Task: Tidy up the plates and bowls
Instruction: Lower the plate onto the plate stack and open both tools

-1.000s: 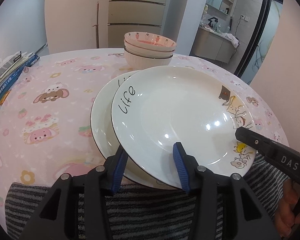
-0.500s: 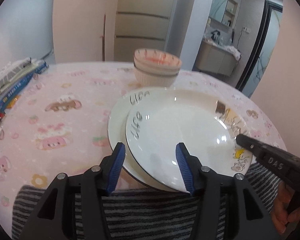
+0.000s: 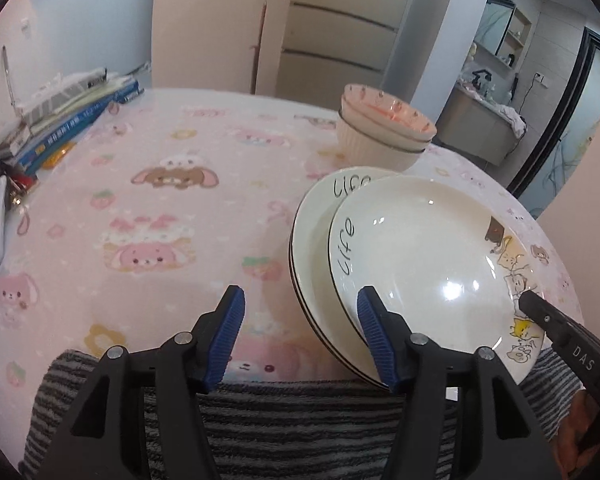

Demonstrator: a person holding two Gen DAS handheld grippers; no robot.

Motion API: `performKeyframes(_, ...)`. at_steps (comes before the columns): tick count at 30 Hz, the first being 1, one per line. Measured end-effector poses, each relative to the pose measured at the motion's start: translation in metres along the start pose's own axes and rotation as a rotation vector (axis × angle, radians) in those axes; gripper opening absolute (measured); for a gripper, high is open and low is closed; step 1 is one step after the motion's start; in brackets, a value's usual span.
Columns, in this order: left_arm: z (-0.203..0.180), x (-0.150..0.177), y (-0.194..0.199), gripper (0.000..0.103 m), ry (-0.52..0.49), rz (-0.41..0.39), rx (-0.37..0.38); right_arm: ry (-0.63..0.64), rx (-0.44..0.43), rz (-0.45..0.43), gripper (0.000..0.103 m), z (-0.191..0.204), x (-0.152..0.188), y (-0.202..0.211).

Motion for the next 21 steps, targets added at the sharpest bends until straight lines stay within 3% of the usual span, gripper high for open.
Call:
performKeyframes(7,-0.005,0.007,-0.014,0.059,-0.012,0.069,0.017,0.022,-0.015,0.021,0.018,0.003,0.0,-0.006)
performKeyframes(13,-0.001,0.006,-0.015,0.061,0.001,0.074,0.008,0.025,-0.02,0.035,0.019,0.004,0.0,-0.01)
performKeyframes(17,0.0,0.006,-0.014,0.061,0.001,0.067,-0.009,0.03,-0.007,0.043,0.028,0.003,0.0,-0.014)
performKeyframes(21,0.0,0.005,-0.014,0.061,-0.007,0.063,-0.018,0.027,-0.011,0.047,0.029,0.002,0.0,-0.016)
Point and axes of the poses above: each gripper's, at about its wrist camera, not at the fingertips, and y roughly against the way its jaws point, z to its left, x to its underside, the point moved 6 cm from there along -y, roughly the way its jaws point, and after that the axes turned 1 degree about y, right-handed, at the moved point
